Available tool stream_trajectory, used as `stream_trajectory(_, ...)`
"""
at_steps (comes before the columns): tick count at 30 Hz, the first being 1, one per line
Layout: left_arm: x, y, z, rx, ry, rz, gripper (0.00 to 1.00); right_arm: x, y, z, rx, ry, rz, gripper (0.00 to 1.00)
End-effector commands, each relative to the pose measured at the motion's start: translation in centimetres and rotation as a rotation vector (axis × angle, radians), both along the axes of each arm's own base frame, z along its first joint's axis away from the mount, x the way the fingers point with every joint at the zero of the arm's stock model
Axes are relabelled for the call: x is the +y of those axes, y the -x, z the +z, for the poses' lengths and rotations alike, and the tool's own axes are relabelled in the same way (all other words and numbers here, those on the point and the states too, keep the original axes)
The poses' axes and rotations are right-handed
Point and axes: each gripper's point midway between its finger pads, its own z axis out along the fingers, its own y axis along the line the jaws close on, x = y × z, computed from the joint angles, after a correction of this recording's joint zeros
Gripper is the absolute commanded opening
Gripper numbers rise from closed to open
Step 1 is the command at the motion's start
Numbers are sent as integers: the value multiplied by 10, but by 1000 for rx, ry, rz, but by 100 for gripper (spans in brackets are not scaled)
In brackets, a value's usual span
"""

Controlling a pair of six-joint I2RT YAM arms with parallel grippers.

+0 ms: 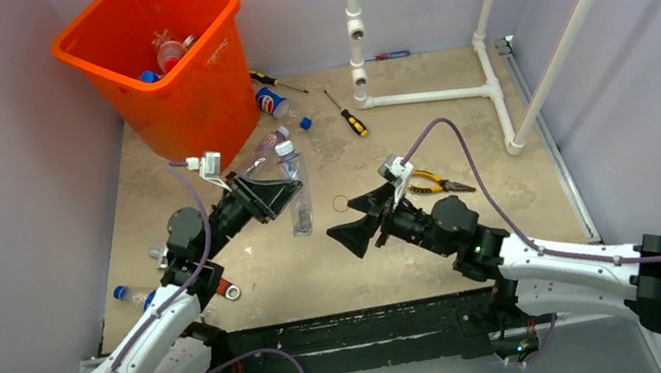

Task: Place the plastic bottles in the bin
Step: Pick up the plastic bottle at the center of the board.

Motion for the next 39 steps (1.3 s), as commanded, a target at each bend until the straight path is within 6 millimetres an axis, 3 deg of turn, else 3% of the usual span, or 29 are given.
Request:
stream_trajectory(1, -4, 30, 70, -208, 262, -132, 2, 14, -2, 62, -89, -188, 30, 99)
stream_trajectory(6, -4, 41, 84, -252, 343, -186, 2, 22, -6, 79, -120, -247, 40, 99)
stream_trajectory(11, -1, 48, 88, -288, 370, -195, 1, 25, 6, 94, -158, -330, 108, 99)
stream_trajectory(29, 1, 57, 98, -323, 412, -222, 0, 70, -4, 93, -123, -283, 191, 97)
stream_trajectory(32, 1, 59, 98, -323, 415, -223, 0, 76, -6, 88, -113, -270, 201, 90)
stream_trajectory(37, 2, 59, 98, -323, 408, -216, 0, 78, -3, 86, -121, -275, 218, 63)
stream_trajectory(39, 2, 58, 97, -319, 402, -209, 8, 77, -3, 85, -127, -272, 219, 54)
